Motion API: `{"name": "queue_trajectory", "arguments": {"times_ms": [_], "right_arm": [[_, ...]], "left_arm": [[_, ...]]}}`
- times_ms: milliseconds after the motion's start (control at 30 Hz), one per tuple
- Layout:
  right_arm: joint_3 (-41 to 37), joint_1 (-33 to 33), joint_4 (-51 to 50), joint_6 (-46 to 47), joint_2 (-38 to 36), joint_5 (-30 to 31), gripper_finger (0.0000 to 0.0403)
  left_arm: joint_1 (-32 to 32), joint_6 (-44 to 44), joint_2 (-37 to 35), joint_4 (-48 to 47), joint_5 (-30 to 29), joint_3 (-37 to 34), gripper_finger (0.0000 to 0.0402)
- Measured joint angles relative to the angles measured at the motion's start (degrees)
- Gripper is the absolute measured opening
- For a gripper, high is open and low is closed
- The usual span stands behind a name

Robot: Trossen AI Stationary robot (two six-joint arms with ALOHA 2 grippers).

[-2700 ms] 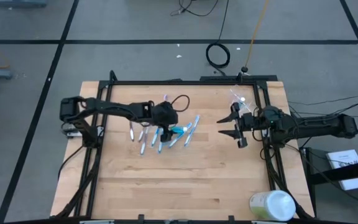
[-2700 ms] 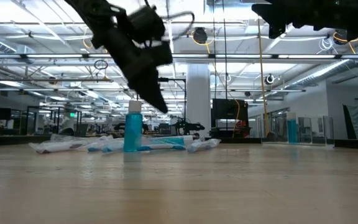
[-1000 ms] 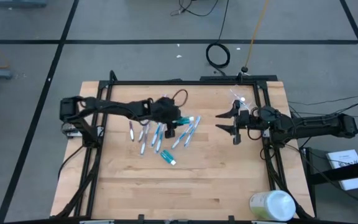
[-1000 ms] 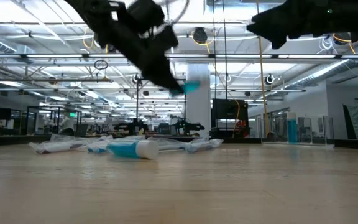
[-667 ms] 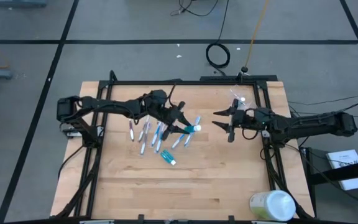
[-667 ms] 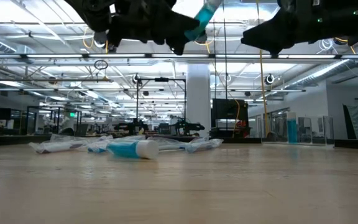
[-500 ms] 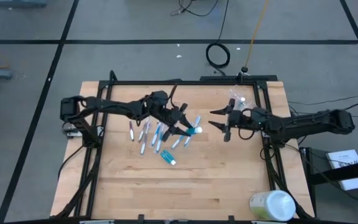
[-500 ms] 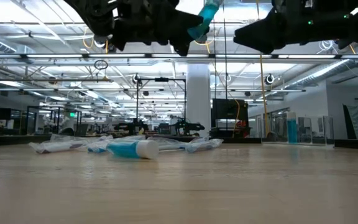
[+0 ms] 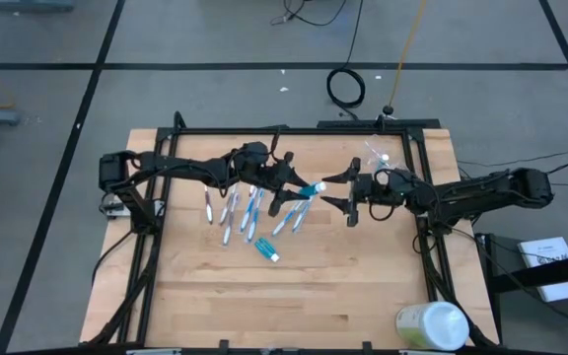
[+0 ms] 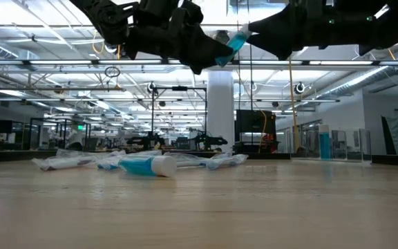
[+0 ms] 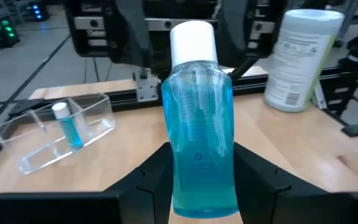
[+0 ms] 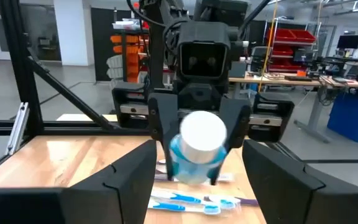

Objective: Pick & Place toothbrushing station
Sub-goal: Put the blue mouthwash into the middle of the transparent organizer

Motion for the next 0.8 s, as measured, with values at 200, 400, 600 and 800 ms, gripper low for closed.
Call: {"name": "queue_trajectory", "arguments": {"times_ms": [200,400,600,800], "right_arm": [[1.3,0.0,0.1,0.0,2.2,0.1,0.0227],[2.1,0.0,0.1,1.0,3.6,0.2,0.021],[2.1,-0.1,0.2,1.3,3.8,0.2,0.0169],[2.1,-0.1,1.0,1.2,3.8,0.2,0.0127]], "left_arm": [[-0.3,0.8,0.0,0.0,0.0,0.0,0.0136],[-0.4,0.8,0.0,-0.1,0.0,0.0,0.0136],[-0.4,0.8,0.0,-0.5,-0.1,0.0,0.0136],[-0.4,0.8,0.0,-0.9,-0.1,0.0,0.0136]]}}
